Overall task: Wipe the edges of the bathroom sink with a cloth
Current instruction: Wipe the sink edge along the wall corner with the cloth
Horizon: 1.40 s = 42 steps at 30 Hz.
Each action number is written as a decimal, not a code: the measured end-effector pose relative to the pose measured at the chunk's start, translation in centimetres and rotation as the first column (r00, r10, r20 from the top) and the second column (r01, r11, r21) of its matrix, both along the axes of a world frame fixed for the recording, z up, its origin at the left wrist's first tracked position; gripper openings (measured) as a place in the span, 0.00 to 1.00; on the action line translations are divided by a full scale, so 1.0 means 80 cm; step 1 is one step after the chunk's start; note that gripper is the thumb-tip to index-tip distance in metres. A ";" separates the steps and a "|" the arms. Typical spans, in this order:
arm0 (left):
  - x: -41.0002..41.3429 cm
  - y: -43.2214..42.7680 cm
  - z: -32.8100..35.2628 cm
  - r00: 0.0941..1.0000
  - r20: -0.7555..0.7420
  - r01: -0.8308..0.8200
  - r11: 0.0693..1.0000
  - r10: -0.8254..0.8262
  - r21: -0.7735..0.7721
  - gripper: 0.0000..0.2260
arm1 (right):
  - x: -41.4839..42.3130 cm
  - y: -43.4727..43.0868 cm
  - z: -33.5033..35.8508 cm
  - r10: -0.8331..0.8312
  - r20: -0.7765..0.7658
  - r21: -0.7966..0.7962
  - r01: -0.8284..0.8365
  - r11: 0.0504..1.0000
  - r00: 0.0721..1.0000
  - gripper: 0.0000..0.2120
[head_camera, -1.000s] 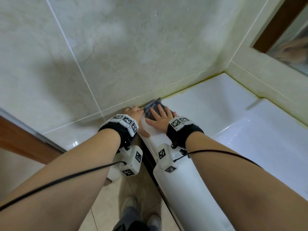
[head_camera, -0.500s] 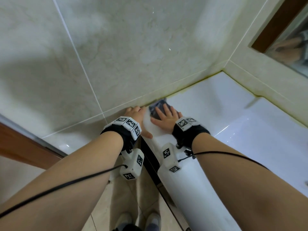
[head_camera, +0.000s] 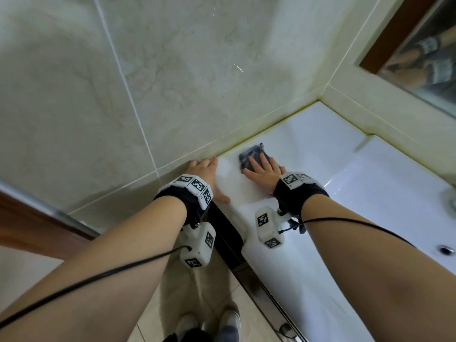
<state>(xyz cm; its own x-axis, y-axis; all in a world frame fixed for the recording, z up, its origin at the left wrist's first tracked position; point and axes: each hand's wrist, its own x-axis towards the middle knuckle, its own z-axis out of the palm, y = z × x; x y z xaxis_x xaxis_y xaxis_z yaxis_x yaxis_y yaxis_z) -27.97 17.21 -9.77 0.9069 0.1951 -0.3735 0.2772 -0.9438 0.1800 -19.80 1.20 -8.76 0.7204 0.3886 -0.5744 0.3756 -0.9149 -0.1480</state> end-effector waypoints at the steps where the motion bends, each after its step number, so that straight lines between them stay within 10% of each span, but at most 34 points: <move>1: -0.001 -0.001 0.000 1.000 0.002 0.009 1.000 -0.009 0.003 0.53 | -0.002 0.001 -0.002 -0.022 0.004 0.002 0.022 1.000 1.000 0.30; 13: 0.002 -0.009 0.013 0.999 -0.046 -0.003 1.000 0.004 0.022 0.47 | -0.033 0.032 -0.021 0.091 0.013 0.008 -0.091 0.996 0.996 0.27; 42: -0.008 -0.025 0.004 0.998 -0.066 0.008 1.000 -0.009 -0.022 0.34 | -0.063 -0.039 -0.015 -0.314 -0.003 0.103 0.313 0.944 0.949 0.30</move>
<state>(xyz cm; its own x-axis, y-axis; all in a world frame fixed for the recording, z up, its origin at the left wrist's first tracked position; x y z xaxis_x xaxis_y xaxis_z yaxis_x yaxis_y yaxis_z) -28.63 15.23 -9.45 0.8819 0.1786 -0.4364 0.2809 -0.9424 0.1819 -24.81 -1.95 -9.95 0.8222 0.1974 -0.5339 0.0747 -0.9673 -0.2425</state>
